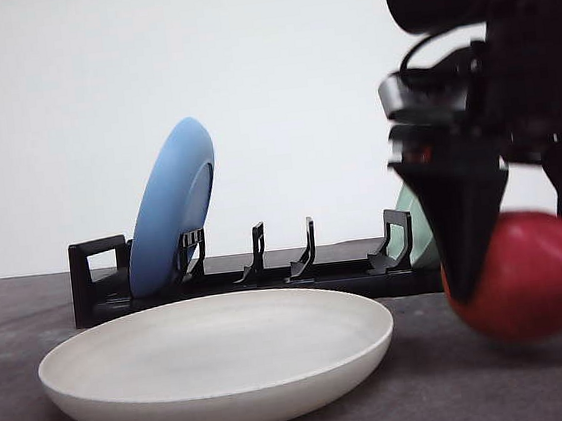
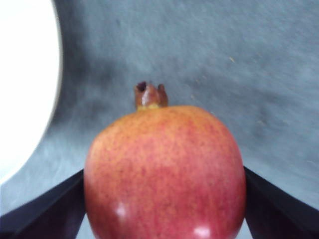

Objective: Place pomegranate in white plate

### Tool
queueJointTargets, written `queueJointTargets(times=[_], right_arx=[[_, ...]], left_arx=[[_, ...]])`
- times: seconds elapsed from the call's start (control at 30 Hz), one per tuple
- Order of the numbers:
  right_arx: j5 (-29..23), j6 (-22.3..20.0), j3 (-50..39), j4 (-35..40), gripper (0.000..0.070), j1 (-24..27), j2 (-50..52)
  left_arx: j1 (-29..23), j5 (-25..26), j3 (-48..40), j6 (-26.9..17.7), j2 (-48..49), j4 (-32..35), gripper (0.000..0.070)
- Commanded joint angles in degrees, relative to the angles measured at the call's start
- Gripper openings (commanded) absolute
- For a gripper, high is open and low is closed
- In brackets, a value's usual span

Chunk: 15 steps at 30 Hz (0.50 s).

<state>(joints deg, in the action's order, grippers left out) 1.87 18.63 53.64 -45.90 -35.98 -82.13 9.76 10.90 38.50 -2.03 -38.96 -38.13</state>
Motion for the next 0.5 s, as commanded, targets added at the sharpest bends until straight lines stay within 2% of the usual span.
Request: queueJointTargets(times=[0.0,0.2,0.47], right_arx=[[1.11,-3.87,3.32,0.79,0.0458,-0.76,-0.57],[7.57,-6.76,5.21,10.68,0.0458,-3.75,-0.7],[7.6,-8.45,5.21,19.94,0.0458,-10.67,-4.61]], left_arx=[[0.0,0.33,0.66,0.12,-0.32,0.44,0.044],[0.0,0.33,0.66,0.12,-0.33,0.44,0.0435],[0.0,0.33,0.66,0.12,-0.33,0.44,0.0435]])
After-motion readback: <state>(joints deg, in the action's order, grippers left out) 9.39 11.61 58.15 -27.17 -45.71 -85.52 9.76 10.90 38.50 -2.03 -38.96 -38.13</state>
